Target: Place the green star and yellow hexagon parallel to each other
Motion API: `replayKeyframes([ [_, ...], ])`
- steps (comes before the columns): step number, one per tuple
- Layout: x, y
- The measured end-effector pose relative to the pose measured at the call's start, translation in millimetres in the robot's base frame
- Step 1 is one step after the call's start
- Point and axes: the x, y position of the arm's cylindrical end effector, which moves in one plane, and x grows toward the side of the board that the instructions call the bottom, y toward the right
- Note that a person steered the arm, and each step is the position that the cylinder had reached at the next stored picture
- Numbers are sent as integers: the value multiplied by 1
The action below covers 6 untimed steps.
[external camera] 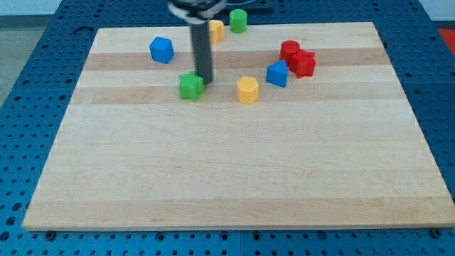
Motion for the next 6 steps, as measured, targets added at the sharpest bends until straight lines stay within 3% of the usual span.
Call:
replayKeyframes([
  [1,0,6],
  [5,12,156],
  [6,12,165],
])
